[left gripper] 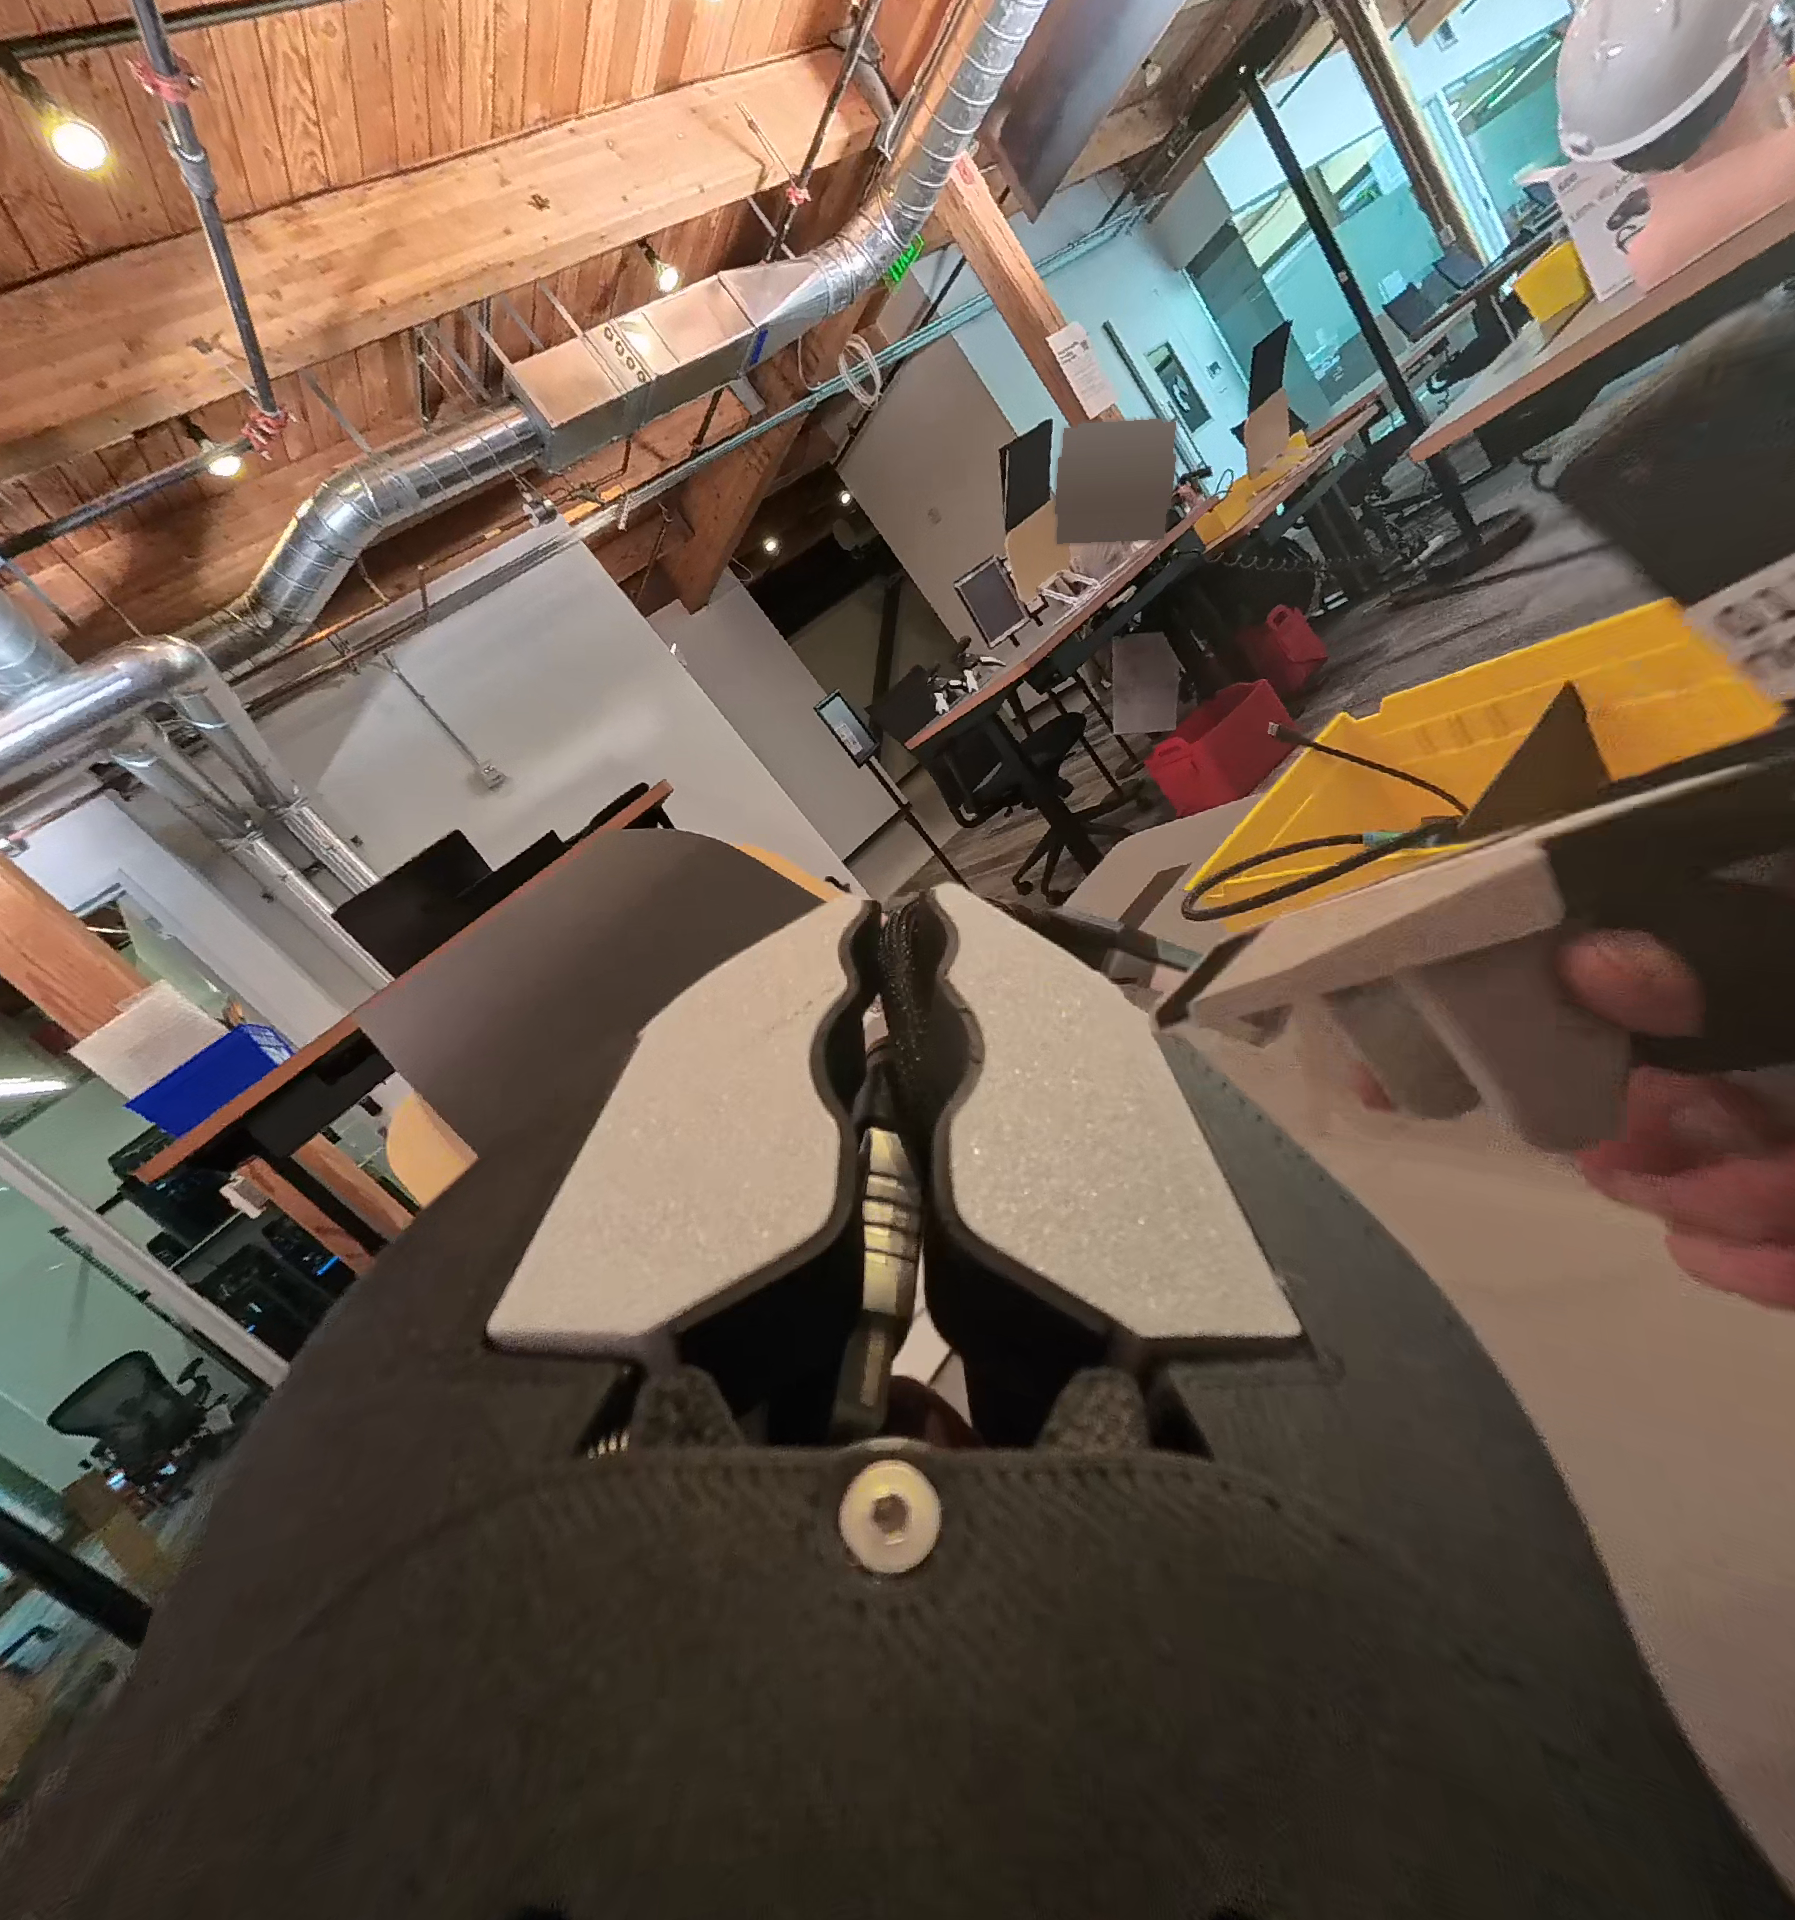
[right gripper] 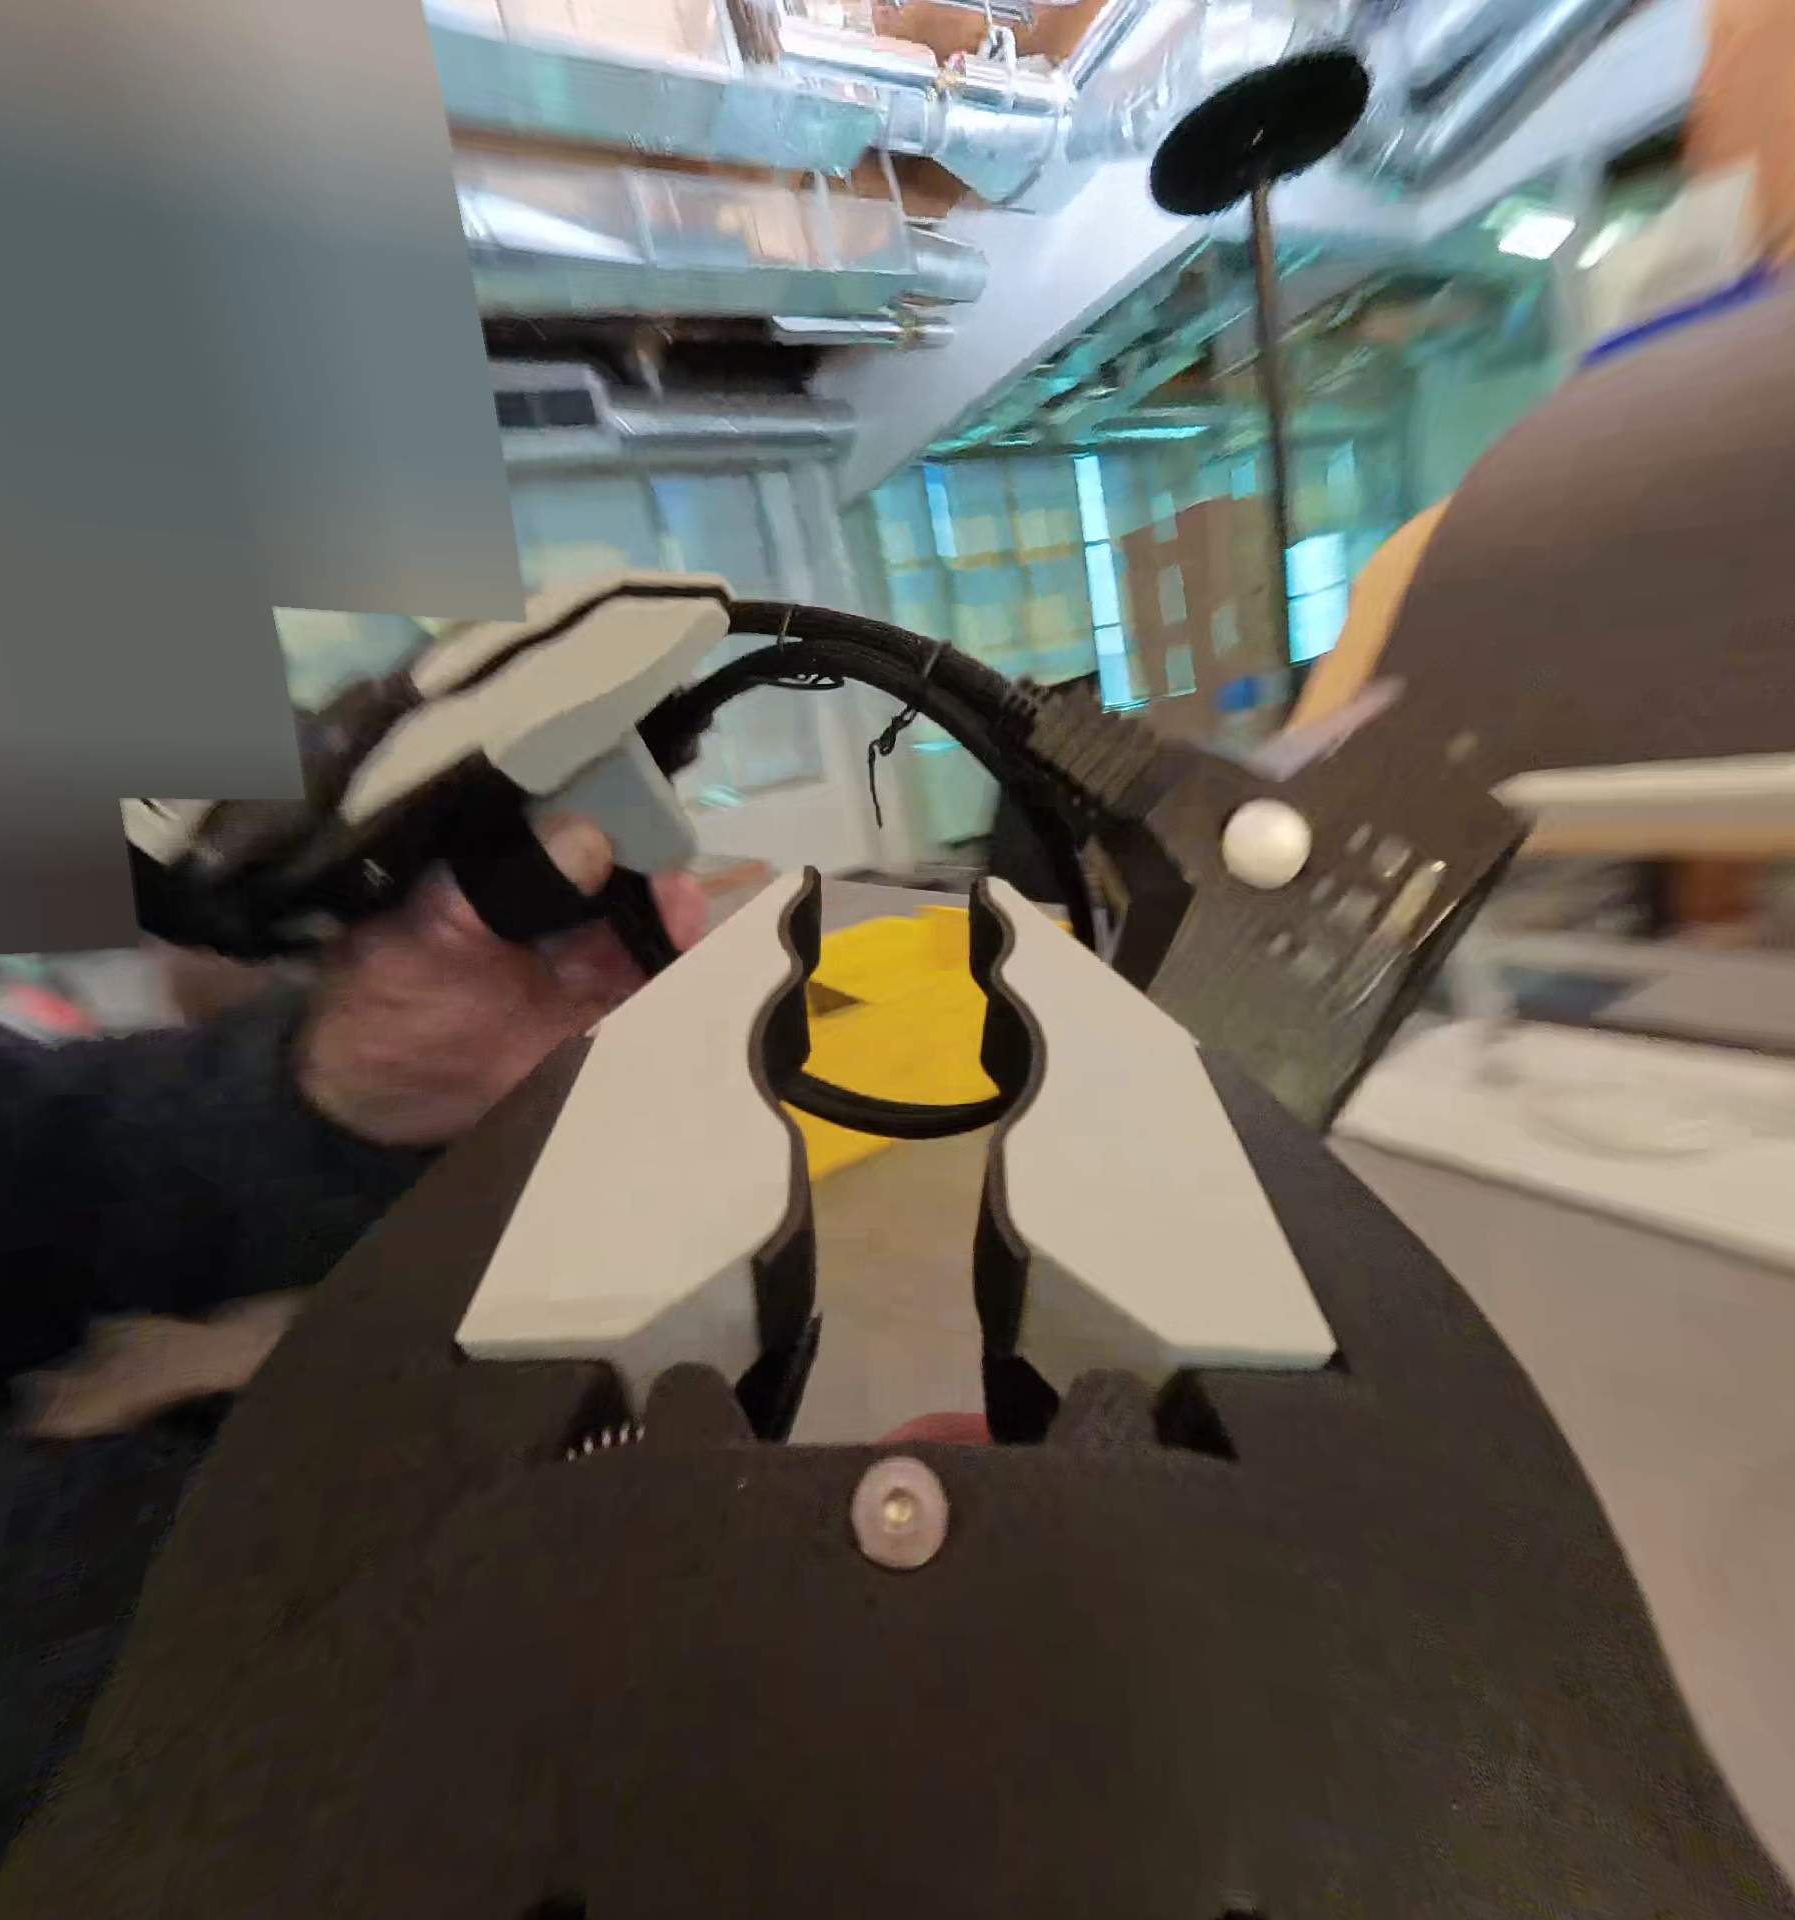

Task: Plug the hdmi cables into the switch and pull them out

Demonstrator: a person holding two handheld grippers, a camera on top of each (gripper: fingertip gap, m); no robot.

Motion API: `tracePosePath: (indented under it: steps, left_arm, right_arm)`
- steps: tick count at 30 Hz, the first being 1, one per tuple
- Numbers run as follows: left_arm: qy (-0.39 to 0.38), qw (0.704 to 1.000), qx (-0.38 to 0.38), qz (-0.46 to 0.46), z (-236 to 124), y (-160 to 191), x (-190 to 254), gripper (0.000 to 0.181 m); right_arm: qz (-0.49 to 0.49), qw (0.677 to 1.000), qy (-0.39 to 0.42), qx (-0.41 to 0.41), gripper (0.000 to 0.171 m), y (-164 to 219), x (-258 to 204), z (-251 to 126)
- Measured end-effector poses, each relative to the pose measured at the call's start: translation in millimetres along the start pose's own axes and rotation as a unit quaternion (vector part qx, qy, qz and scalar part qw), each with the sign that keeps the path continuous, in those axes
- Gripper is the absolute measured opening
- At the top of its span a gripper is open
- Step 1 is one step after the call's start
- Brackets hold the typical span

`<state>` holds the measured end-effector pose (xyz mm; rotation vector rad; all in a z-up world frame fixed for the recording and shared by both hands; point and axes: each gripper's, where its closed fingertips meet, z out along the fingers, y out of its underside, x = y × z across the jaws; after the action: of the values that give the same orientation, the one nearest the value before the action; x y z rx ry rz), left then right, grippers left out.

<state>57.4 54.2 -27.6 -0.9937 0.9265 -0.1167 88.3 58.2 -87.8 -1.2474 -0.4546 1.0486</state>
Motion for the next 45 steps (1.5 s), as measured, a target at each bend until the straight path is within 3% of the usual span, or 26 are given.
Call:
tracePosePath:
  steps: [2, 4, 6, 9, 11, 14, 20, 23, 28, 32, 35, 37, 39, 41, 44, 45]
  left_arm:
    - [0.005, 1.0, -0.007, -0.006, 1, 2, 0, 0.005]
    - [0.012, 1.0, -0.011, -0.006, 1, 4, 4, 0.005]
    - [0.015, 1.0, -0.013, -0.004, 2, 4, 7, 0.005]
    - [0.015, 1.0, -0.015, -0.006, 2, 3, 5, 0.005]
    - [0.015, 1.0, -0.018, -0.005, 2, 3, 4, 0.005]
    - [0.017, 1.0, -0.02, -0.005, 2, 4, 5, 0.005]
    - [0.018, 1.0, -0.022, -0.001, 3, 5, 6, 0.005]
    - [0.018, 1.0, -0.022, -0.001, 3, 5, 6, 0.005]
    - [0.017, 1.0, -0.018, -0.001, 3, 3, 7, 0.005]
    - [0.013, 1.0, -0.01, -0.004, 2, 1, 6, 0.005]
    - [0.008, 1.0, -0.005, -0.007, 2, 1, 5, 0.005]
    - [0.006, 1.0, -0.003, -0.01, 2, 1, 5, 0.005]
    - [0.001, 1.0, 0.001, -0.009, 1, 1, 3, 0.005]
    - [-0.001, 1.0, 0.003, -0.013, 1, 1, 2, 0.005]
    - [0.004, 1.0, 0.012, -0.012, 0, -1, 5, 0.006]
    - [0.003, 1.0, 0.015, -0.005, -1, -3, 7, 0.006]
  right_arm:
    - [-0.151, 0.987, 0.053, -0.019, 0.025, -5, 3, -3]
    - [-0.306, 0.947, 0.09, -0.041, 0.024, -10, 1, -3]
    - [-0.458, 0.878, 0.119, -0.076, 0.023, -9, 1, 0]
    - [-0.597, 0.784, 0.135, -0.097, 0.019, -8, 1, 5]
    - [-0.66, 0.73, 0.149, -0.096, 0.019, -11, 1, 8]
    - [-0.712, 0.679, 0.148, -0.103, 0.019, -10, -1, 13]
    - [-0.745, 0.642, 0.141, -0.116, 0.011, -9, 5, 17]
    - [-0.731, 0.659, 0.137, -0.115, 0.0, -10, 5, 17]
    - [-0.657, 0.733, 0.128, -0.122, 0.0, -8, 9, 17]
    - [-0.518, 0.842, 0.102, -0.112, 0.0, -8, 5, 16]
    - [-0.295, 0.951, 0.046, -0.085, 0.0, -9, -2, 17]
    - [-0.134, 0.989, 0.006, -0.059, 0.0, -10, -5, 17]
    - [0.05, 0.997, -0.051, -0.029, 0.0, -13, -9, 16]
    - [0.18, 0.979, -0.092, 0.001, 0.0, -14, -10, 16]
    - [0.299, 0.934, -0.184, 0.064, 0.0, -24, -23, 12]
    - [0.302, 0.933, -0.186, 0.067, 0.0, -22, -24, 12]
